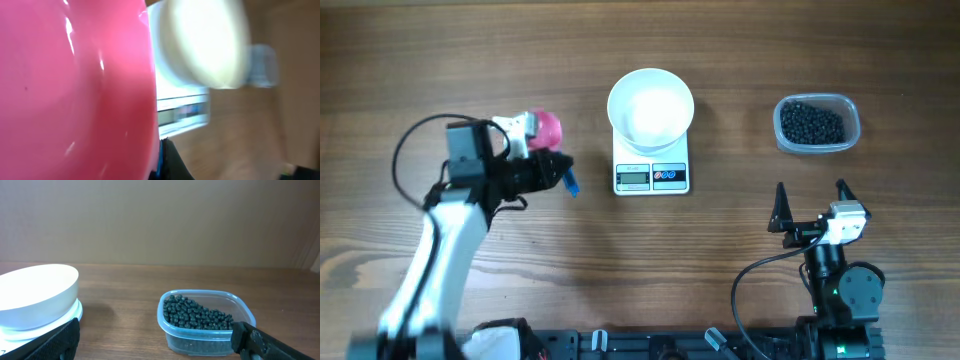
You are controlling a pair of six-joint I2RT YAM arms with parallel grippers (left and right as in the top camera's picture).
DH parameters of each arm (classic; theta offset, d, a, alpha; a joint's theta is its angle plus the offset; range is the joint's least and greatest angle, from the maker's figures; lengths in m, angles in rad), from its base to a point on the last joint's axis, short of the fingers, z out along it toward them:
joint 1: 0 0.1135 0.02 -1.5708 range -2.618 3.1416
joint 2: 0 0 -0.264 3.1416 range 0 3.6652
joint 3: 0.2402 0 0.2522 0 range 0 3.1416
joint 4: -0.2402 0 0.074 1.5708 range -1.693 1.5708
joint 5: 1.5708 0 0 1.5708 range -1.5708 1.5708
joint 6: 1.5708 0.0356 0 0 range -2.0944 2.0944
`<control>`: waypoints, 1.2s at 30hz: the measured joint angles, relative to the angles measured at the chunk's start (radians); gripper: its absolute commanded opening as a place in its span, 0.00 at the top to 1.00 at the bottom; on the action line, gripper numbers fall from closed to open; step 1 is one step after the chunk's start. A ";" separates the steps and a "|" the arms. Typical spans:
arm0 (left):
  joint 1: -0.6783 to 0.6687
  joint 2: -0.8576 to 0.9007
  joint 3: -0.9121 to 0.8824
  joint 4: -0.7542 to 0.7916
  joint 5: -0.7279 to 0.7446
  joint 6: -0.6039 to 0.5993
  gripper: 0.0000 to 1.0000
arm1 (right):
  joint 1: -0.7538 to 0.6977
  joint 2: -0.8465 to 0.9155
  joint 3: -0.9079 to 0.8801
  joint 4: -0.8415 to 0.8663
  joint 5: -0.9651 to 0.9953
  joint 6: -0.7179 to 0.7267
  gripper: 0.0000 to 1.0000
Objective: Scoop item into bowl and weigh 150g on scale
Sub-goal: 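Reach the left gripper to the pink scoop and grasp its blue handle, then lift the scoop with the left gripper and hand it to the right gripper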
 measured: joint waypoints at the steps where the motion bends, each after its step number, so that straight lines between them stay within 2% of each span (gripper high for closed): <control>1: -0.006 -0.120 0.003 0.001 0.086 -0.026 0.96 | 0.000 0.000 0.000 0.000 0.000 0.000 0.00; 3: -0.031 -0.268 0.005 -0.001 0.160 -0.092 0.96 | 0.000 0.000 0.000 0.001 0.000 0.000 0.00; 7: -0.102 -0.553 0.006 0.004 0.219 -0.207 0.96 | 0.000 0.000 0.000 0.005 -0.014 0.012 0.00; 8: -0.119 -0.592 0.009 0.009 0.228 -0.222 0.96 | -0.002 0.000 0.000 0.013 -0.076 0.084 0.00; 10: -0.146 -0.611 0.009 0.046 0.229 -0.252 0.96 | -0.004 0.000 0.000 0.028 -0.261 0.368 0.00; 12: -0.163 -0.610 0.009 0.128 0.228 -0.299 0.96 | -0.004 0.001 0.000 0.040 -0.351 0.677 0.00; 13: -0.164 -0.609 0.009 0.150 0.226 -0.314 0.96 | -0.004 0.003 0.000 0.079 -0.368 0.784 0.00; 15: -0.165 -0.606 0.009 0.189 0.195 -0.348 0.96 | -0.005 0.006 0.002 0.348 -0.421 0.919 0.00; 16: -0.165 -0.605 0.009 0.188 0.166 -0.364 0.96 | -0.005 0.004 0.027 0.415 -0.447 0.961 0.00; 18: -0.165 -0.603 0.009 0.192 0.118 -0.402 0.96 | -0.005 0.014 0.122 0.274 -0.461 0.951 0.00; 21: -0.165 -0.597 0.008 0.259 0.056 -0.471 0.96 | -0.005 0.147 0.477 -0.166 -0.494 0.838 0.00; 23: -0.167 -0.588 0.007 0.376 0.043 -0.533 0.96 | -0.005 0.311 0.671 -0.255 -0.580 0.803 0.01; 25: -0.189 -0.561 0.007 0.513 0.035 -0.599 0.96 | -0.004 0.447 0.732 -0.135 -0.728 0.835 0.00; 29: -0.281 -0.435 0.009 0.758 0.000 -0.753 0.96 | 0.058 0.719 0.731 0.213 -0.952 1.099 0.00; 32: -0.333 -0.336 0.007 0.909 -0.030 -0.845 0.96 | 0.190 0.835 0.729 0.430 -0.974 1.218 0.00; 36: -0.411 -0.266 0.007 0.972 -0.089 -0.966 0.96 | 0.375 0.938 0.729 0.513 -0.895 1.306 0.00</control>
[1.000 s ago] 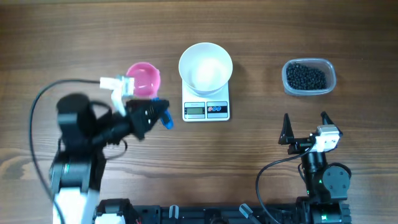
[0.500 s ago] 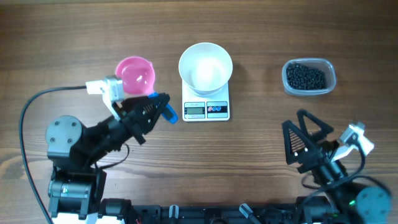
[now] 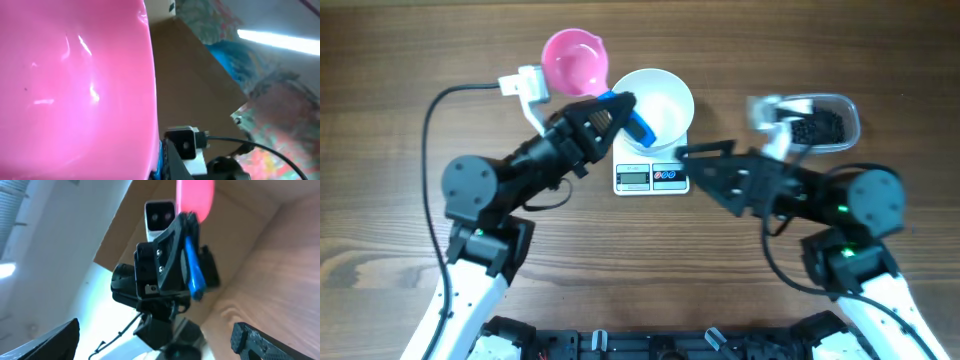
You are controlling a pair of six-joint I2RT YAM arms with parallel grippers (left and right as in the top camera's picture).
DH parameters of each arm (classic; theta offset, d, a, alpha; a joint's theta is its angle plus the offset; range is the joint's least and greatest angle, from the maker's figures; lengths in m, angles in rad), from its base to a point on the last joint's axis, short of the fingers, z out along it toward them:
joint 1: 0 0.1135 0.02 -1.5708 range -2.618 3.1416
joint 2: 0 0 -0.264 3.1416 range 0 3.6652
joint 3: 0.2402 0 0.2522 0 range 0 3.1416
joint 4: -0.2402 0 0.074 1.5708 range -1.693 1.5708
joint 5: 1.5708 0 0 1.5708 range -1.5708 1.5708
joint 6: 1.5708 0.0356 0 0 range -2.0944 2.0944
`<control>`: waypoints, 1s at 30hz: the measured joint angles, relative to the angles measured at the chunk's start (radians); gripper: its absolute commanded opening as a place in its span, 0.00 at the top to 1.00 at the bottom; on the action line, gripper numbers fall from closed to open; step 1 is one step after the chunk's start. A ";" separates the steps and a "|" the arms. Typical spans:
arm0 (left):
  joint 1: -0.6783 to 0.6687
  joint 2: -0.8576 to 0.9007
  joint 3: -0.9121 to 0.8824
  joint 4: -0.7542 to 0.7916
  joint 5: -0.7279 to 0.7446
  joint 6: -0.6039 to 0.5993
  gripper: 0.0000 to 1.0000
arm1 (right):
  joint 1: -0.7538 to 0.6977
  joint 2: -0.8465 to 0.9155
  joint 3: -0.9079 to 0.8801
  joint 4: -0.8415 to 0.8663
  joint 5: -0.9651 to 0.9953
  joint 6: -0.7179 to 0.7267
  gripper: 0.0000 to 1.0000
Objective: Scoop item into bowl and weigh 150g on scale
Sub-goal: 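Lift the scoop with the left gripper and hand it to the right gripper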
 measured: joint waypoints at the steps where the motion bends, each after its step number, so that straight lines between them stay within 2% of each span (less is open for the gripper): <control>1: -0.018 0.009 0.000 0.000 -0.014 -0.015 0.96 | 0.033 0.030 0.000 0.035 0.029 0.006 0.00; 4: -0.060 0.015 0.000 0.000 -0.068 -0.044 0.96 | 0.048 0.084 0.000 0.118 0.111 0.025 0.12; 6: -0.075 0.015 0.000 0.001 -0.105 -0.047 0.96 | 0.048 0.107 0.000 0.138 0.154 0.051 0.40; 9: -0.120 0.015 0.000 0.000 -0.180 -0.048 0.96 | 0.048 0.146 0.000 0.175 0.185 0.085 0.39; 11: -0.141 0.015 0.000 0.000 -0.231 -0.048 0.96 | 0.048 0.157 0.000 0.186 0.199 0.123 0.48; 16: -0.152 0.015 0.000 -0.006 -0.288 -0.048 0.96 | 0.052 0.165 0.000 0.246 0.240 0.158 0.59; 26: -0.154 0.015 0.000 -0.007 -0.296 -0.051 0.96 | 0.078 0.165 0.000 0.251 0.248 0.207 0.60; 30: -0.179 0.015 0.000 -0.007 -0.314 -0.052 0.96 | 0.084 0.165 0.000 0.251 0.254 0.207 0.64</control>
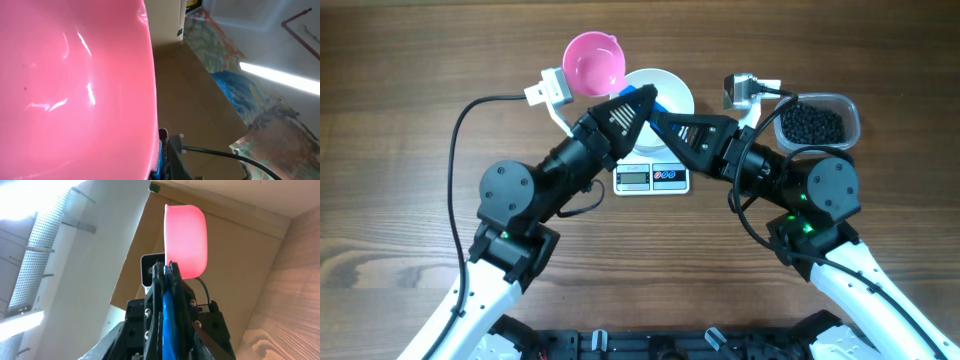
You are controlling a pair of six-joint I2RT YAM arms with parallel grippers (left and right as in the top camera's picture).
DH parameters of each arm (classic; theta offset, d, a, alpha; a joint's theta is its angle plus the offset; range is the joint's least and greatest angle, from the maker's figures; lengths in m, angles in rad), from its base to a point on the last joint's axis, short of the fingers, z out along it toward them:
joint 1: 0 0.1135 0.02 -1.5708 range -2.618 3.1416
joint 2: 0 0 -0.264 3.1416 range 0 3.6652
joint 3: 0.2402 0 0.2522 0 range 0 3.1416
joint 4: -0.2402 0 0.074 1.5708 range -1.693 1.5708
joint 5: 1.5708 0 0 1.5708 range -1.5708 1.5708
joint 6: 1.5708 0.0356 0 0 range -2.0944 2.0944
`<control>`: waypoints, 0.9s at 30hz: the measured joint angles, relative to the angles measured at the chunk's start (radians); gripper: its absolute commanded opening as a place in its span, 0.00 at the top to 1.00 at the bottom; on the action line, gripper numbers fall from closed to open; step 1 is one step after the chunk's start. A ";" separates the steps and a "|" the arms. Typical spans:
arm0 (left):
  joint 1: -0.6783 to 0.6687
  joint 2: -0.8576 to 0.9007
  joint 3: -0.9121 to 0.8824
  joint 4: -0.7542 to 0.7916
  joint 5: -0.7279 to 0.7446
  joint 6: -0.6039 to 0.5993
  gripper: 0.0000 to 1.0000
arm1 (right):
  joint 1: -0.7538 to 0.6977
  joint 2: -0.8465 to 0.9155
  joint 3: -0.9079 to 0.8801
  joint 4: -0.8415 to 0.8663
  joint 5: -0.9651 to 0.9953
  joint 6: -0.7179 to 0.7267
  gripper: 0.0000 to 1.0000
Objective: Scoop item into bowl and weigh 150g on scale
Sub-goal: 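Lift the scoop with the left gripper and hand it to the right gripper, then carry the scoop with the right gripper toward the bean tub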
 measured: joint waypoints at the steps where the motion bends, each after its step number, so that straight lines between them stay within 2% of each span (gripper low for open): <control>1: -0.002 0.000 0.000 0.000 -0.002 0.000 0.96 | 0.000 0.000 0.000 0.000 0.000 0.002 0.67; 6: -0.002 0.000 0.000 0.001 -0.010 -0.007 0.96 | 0.001 0.003 0.000 -0.001 0.011 0.011 0.71; 12: -0.002 0.000 0.000 0.005 -0.011 -0.014 0.96 | 0.001 0.005 0.000 -0.007 0.015 0.015 0.83; 14: -0.002 0.000 0.000 0.005 -0.013 -0.014 0.92 | 0.001 0.007 0.000 -0.007 0.015 0.015 0.96; 15: -0.002 0.000 0.000 0.004 -0.014 -0.014 0.82 | 0.001 0.007 0.000 -0.007 0.015 0.013 0.96; 16: -0.002 0.000 0.000 0.004 -0.014 -0.014 0.68 | 0.001 0.008 0.000 -0.008 0.015 0.014 0.96; 17: -0.002 0.000 0.000 0.006 -0.013 -0.018 0.63 | 0.001 0.009 0.000 -0.008 0.018 0.009 0.96; 18: -0.002 0.000 0.000 0.003 -0.013 -0.017 0.50 | 0.001 0.009 0.000 -0.006 0.023 -0.006 0.96; 20: -0.002 0.000 0.000 0.000 -0.012 -0.014 0.16 | 0.002 0.009 0.000 -0.008 0.033 -0.032 0.96; 21: -0.002 0.000 0.000 0.000 -0.006 -0.015 0.06 | 0.002 0.009 0.000 -0.008 0.041 -0.045 0.95; 24: -0.003 0.000 0.000 -0.006 0.005 -0.019 0.06 | 0.002 0.009 0.000 -0.034 0.085 -0.114 0.96; 27: -0.003 0.000 0.001 -0.065 0.026 -0.017 0.06 | -0.036 0.010 0.003 -0.158 0.137 -0.190 0.96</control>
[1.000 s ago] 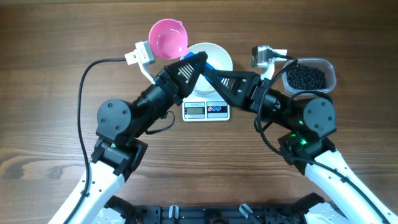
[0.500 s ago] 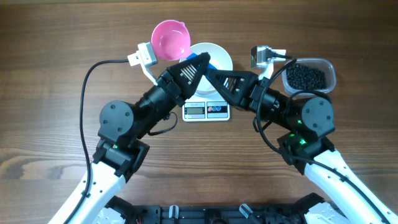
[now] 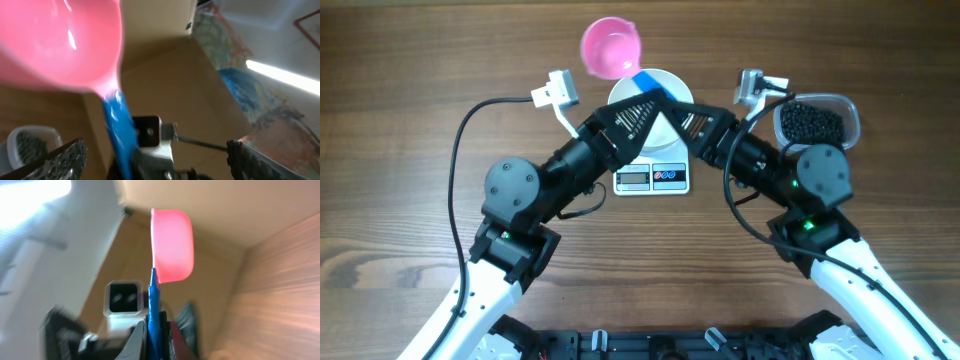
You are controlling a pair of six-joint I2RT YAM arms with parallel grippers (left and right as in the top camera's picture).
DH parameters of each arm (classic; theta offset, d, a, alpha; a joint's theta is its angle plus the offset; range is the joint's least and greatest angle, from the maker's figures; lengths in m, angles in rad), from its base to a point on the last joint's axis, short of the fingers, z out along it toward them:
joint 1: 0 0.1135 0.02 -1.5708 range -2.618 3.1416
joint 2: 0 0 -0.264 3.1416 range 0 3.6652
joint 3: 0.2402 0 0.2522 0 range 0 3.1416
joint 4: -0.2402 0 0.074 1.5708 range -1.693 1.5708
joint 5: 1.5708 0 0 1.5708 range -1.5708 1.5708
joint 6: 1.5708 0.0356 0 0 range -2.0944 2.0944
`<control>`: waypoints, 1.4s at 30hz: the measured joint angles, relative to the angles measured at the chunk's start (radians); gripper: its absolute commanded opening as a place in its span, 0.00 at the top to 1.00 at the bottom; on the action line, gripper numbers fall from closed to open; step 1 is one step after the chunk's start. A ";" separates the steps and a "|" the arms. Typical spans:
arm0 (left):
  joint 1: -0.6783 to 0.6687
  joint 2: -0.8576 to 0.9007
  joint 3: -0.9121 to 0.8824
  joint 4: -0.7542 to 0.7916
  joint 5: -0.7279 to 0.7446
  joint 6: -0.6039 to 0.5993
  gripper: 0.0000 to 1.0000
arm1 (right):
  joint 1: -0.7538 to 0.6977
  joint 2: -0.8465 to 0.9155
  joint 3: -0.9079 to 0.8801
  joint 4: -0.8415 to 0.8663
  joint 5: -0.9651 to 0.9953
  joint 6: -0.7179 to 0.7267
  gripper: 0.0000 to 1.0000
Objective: Scoop item into bowl and weigh 150g on scale
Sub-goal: 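Carry the scoop with the right gripper toward the bean tub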
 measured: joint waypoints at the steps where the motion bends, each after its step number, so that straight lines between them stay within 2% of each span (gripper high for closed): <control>1: 0.000 0.000 0.000 -0.028 0.023 0.013 0.06 | -0.026 0.000 0.000 -0.008 0.005 -0.020 0.95; 3: 0.000 0.000 0.000 -0.084 0.071 0.048 0.06 | -0.089 -0.009 0.000 -0.027 0.008 -0.046 0.95; 6: 0.000 0.000 0.002 -0.215 0.152 0.128 0.05 | -0.197 -0.075 0.010 -0.178 0.011 -0.108 0.96; 8: 0.000 -0.001 0.006 -0.348 0.180 0.211 0.05 | -0.294 -0.150 0.052 -0.498 0.020 -0.214 0.96; 9: 0.000 0.000 0.008 -0.393 0.183 0.241 0.05 | -0.351 -0.175 0.108 -0.717 0.026 -0.295 0.96; 11: 0.014 0.000 0.009 -0.554 0.183 0.307 0.02 | -0.446 -0.186 0.237 -1.020 0.039 -0.453 0.96; 14: 0.084 0.000 0.018 -0.777 0.168 0.409 0.00 | -0.508 -0.178 0.436 -1.348 0.085 -0.664 0.96; 17: 0.154 0.002 0.066 -1.025 0.092 0.510 0.00 | -0.513 -0.124 0.620 -1.556 0.190 -0.848 0.96; 20: 0.189 -0.001 0.158 -1.230 -0.072 0.581 0.00 | -0.513 -0.051 0.670 -1.630 0.272 -0.964 0.95; 25: 0.193 0.000 0.175 -1.294 -0.253 0.611 0.00 | -0.513 0.116 0.671 -1.729 0.335 -1.031 0.96; 29: 0.193 0.000 0.175 -1.295 -0.290 0.614 0.00 | -0.513 0.194 0.671 -1.742 0.349 -1.058 0.96; 36: 0.187 0.013 0.176 -1.383 -0.294 0.614 0.00 | -0.513 0.199 0.671 -1.678 0.348 -1.042 0.96; 42: 0.032 0.087 0.179 -1.441 -0.302 0.640 0.00 | -0.513 0.179 0.671 -1.524 0.285 -1.030 0.96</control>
